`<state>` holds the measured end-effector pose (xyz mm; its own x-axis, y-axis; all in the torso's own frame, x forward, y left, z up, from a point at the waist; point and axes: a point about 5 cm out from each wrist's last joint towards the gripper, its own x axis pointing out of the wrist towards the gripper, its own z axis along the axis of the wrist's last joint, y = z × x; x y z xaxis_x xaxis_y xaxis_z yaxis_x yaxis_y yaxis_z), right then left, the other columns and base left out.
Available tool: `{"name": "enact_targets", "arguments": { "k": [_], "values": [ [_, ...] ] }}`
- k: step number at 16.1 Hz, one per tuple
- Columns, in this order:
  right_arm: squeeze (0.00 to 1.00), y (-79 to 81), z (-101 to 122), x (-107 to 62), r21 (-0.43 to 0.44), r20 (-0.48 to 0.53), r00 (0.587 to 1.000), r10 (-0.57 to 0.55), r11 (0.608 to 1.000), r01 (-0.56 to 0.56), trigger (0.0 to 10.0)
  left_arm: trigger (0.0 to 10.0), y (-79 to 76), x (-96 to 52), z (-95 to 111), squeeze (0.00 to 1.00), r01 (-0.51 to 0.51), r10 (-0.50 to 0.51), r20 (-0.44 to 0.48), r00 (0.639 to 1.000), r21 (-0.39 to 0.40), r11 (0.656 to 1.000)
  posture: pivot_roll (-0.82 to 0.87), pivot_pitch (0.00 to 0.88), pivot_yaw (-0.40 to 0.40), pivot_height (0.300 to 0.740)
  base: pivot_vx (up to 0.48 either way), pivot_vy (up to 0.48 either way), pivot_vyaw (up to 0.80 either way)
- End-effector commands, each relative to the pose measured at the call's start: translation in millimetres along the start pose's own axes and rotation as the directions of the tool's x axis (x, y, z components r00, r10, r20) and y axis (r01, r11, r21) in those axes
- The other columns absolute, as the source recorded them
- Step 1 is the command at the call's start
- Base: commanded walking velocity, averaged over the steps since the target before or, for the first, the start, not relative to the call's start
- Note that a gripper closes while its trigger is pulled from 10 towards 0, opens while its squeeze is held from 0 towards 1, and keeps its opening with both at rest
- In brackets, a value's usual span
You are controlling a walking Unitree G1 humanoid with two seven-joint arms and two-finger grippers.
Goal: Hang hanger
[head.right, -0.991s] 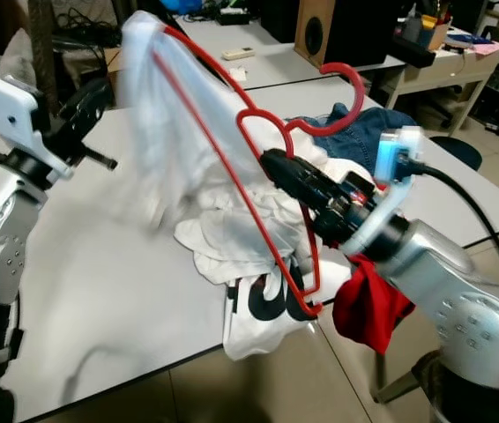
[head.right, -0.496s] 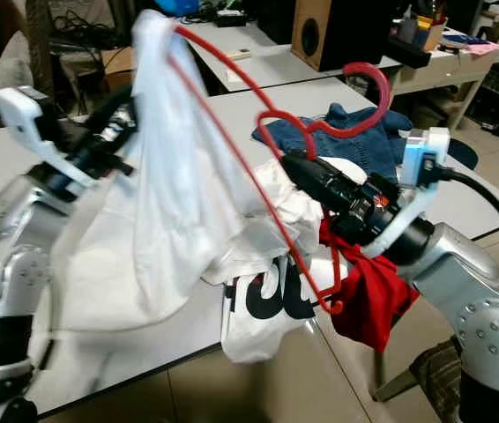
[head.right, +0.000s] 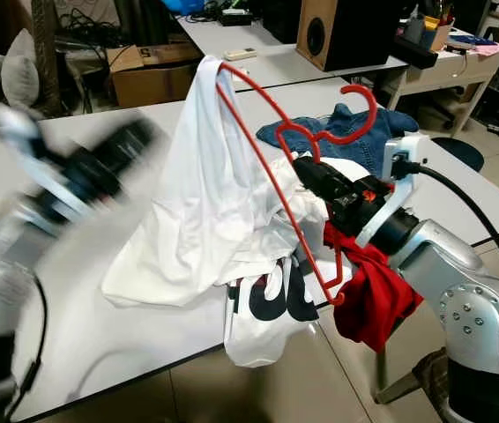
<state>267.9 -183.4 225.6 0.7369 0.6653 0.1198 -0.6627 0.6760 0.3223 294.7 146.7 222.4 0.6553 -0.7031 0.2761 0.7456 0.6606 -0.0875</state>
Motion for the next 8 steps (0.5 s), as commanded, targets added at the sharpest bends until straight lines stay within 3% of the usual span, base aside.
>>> {"name": "enact_targets", "arguments": {
  "k": [1,2,3,8],
  "values": [
    [0.0,5.9,4.8,4.1,-0.02,0.019,0.999,0.032,0.999,-0.032,10.0,10.0,-0.5,6.7,-9.8,1.0,-0.043,0.047,-0.066,0.997,0.057,0.997,-0.04,0.01,0.02,0.74,0.0,0.0,0.0],
    [0.0,7.2,4.6,5.0,-0.02,0.019,0.999,0.038,0.999,-0.038,10.0,10.0,2.9,9.8,-12.3,1.0,-0.092,0.097,-0.067,0.993,0.078,0.993,-0.05,0.013,0.02,0.74,0.0,0.0,0.0],
    [0.0,10.3,4.0,7.0,-0.023,0.016,0.998,0.054,0.998,-0.053,10.0,10.0,8.6,14.8,-11.8,0.0,-0.172,0.177,-0.05,0.983,0.091,0.981,-0.05,0.016,0.021,0.74,0.0,0.0,0.0],
    [0.0,24.7,-3.1,13.1,-0.012,0.01,0.995,0.096,0.995,-0.096,10.0,10.0,-1.5,37.5,-13.1,0.0,-0.144,0.147,-0.028,0.989,0.087,0.986,-0.05,0.015,0.035,0.74,0.0,0.0,0.0]
  ]
}}
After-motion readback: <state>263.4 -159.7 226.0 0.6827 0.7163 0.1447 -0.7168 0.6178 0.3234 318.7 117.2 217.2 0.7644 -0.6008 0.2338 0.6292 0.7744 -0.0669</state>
